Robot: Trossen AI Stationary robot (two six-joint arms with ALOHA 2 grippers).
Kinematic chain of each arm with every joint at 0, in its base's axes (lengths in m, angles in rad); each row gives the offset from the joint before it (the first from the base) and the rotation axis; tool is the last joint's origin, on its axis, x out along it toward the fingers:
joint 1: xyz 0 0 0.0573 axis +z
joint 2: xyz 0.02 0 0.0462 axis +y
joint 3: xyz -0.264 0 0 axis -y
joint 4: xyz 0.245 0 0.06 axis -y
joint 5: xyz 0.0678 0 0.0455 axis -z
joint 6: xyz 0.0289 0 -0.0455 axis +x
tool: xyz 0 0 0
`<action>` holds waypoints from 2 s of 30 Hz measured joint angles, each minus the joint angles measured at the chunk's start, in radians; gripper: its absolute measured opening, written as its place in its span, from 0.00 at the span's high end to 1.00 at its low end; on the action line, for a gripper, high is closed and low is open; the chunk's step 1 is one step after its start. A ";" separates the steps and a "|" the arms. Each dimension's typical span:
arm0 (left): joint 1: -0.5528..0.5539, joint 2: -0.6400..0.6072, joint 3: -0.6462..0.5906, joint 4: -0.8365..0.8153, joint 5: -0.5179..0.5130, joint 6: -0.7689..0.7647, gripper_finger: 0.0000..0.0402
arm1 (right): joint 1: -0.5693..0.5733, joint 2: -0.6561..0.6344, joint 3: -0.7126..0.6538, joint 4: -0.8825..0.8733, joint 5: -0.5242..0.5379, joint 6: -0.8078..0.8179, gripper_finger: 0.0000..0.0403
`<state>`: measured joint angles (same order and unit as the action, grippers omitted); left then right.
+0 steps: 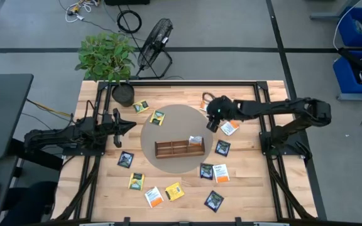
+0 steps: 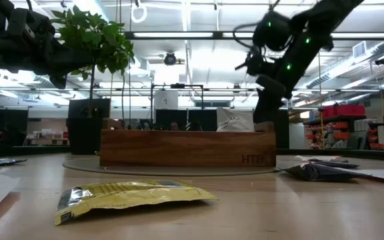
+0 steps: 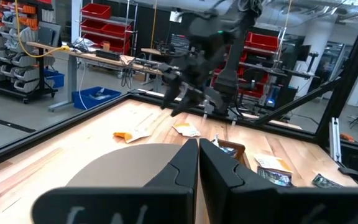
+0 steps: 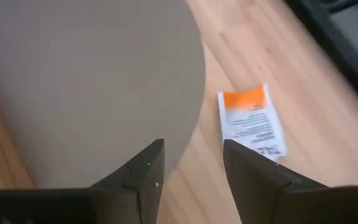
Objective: Pick & Place Tea
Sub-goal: Put the white tea bag into the right section of the wooden organizer
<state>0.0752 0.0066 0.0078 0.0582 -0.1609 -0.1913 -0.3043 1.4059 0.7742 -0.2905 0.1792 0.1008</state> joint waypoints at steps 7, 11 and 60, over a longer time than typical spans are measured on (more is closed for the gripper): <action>0.000 0.000 0.000 0.000 0.000 -0.007 0.95 | -0.210 0.000 -0.067 0.097 -0.181 0.034 0.57; 0.000 0.000 0.000 0.000 -0.001 -0.006 0.95 | -0.287 0.005 -0.075 0.099 -0.187 0.083 0.57; 0.000 0.000 0.000 0.012 -0.003 -0.004 0.95 | -0.350 0.318 0.054 0.067 -0.131 -0.013 0.98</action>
<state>0.0751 0.0063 0.0078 0.0700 -0.1635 -0.1955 -0.6540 1.7235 0.8284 -0.2234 0.0483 0.0878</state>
